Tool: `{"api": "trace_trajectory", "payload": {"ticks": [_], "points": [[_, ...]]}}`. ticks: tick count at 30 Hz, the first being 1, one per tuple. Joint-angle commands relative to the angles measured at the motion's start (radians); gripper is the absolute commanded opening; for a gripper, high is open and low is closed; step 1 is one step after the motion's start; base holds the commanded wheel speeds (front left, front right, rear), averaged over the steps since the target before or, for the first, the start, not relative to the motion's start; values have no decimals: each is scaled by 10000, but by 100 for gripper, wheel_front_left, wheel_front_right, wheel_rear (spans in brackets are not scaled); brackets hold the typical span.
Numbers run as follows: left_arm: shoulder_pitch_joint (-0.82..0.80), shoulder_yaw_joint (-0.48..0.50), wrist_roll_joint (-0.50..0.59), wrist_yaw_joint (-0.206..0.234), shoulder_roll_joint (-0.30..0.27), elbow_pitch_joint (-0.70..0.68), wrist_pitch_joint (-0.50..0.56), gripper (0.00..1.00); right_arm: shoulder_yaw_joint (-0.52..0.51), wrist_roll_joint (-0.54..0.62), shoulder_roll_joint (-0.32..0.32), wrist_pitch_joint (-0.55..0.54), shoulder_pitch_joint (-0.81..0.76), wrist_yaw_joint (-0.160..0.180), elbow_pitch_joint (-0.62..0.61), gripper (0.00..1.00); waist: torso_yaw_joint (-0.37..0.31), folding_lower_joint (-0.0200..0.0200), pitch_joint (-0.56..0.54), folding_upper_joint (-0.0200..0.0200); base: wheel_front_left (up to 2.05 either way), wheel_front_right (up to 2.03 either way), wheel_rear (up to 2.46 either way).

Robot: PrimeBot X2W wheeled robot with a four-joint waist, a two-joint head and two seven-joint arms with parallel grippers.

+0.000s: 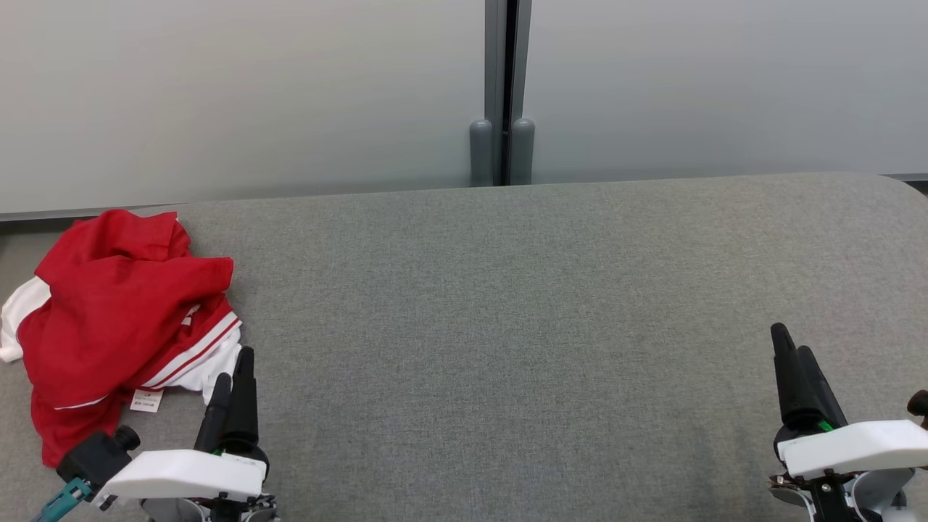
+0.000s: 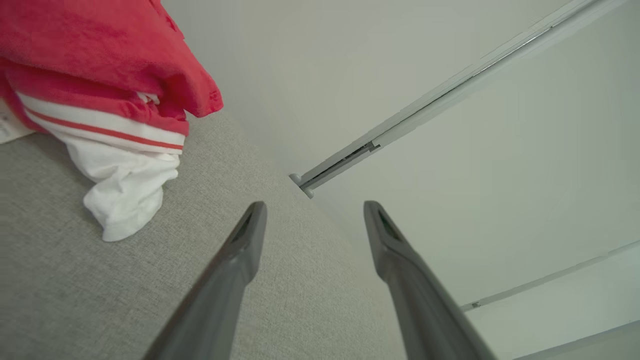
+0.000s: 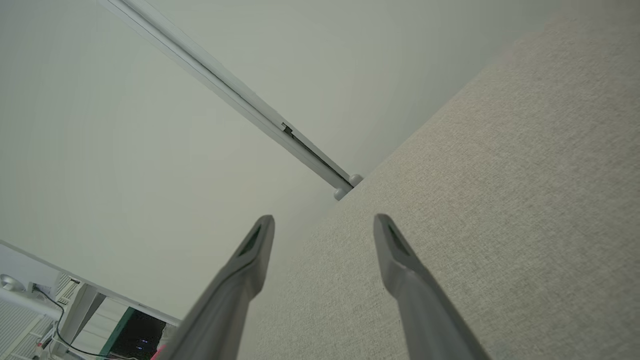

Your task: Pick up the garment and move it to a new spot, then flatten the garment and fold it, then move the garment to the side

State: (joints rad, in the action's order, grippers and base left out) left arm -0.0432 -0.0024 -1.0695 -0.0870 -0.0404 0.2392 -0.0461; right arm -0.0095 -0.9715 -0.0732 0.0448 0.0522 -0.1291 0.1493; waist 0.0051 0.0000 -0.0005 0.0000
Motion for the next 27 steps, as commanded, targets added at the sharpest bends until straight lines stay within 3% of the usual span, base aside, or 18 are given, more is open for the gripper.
{"api": "trace_trajectory", "payload": {"ticks": [1,13,27], "points": [[-30,-54,620,75,-124,-112,-116,100,53,479,-149,140,100,-13,-202,100,0,0,-7,0,0,0,0],[66,-170,3018,371,-253,-116,-516,100,323,2294,-290,534,-5,-15,-295,100,28,0,-50,0,0,0,0],[274,-330,4881,250,-399,-292,-896,100,443,3913,-261,922,-116,-17,-322,100,36,0,-87,0,0,0,0]]}}
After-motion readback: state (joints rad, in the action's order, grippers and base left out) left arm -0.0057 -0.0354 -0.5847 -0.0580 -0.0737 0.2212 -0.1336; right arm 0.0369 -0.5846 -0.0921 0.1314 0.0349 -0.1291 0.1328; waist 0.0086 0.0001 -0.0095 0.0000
